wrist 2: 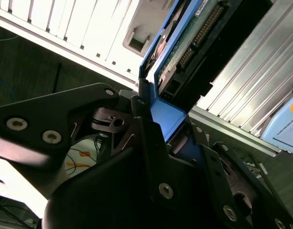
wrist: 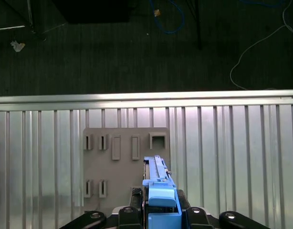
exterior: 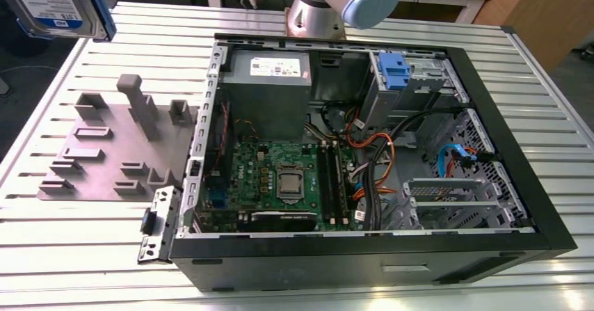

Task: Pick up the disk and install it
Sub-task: 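Pick up the disk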

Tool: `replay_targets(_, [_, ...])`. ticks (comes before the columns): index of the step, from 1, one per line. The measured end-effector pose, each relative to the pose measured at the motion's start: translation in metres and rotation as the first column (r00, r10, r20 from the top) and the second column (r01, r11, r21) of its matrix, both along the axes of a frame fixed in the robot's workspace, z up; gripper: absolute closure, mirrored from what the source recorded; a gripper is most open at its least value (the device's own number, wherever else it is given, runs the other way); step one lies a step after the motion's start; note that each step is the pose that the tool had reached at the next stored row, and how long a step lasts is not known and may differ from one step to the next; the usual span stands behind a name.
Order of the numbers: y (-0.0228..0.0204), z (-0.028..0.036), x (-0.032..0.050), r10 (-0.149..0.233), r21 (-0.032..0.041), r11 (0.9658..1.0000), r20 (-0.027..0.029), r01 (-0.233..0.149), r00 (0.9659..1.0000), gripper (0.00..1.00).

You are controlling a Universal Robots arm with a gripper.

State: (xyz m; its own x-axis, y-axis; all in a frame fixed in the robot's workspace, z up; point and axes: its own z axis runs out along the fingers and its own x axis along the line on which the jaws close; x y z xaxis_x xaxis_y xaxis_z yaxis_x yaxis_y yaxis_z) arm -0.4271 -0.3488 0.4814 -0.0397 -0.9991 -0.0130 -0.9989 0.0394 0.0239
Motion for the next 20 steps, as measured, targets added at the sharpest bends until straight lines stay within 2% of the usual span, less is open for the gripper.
replay_targets(20, [-0.0002,-0.0001,0.0111,0.0,0.0001,1.0,0.0002,0.0,1.0,0.64])
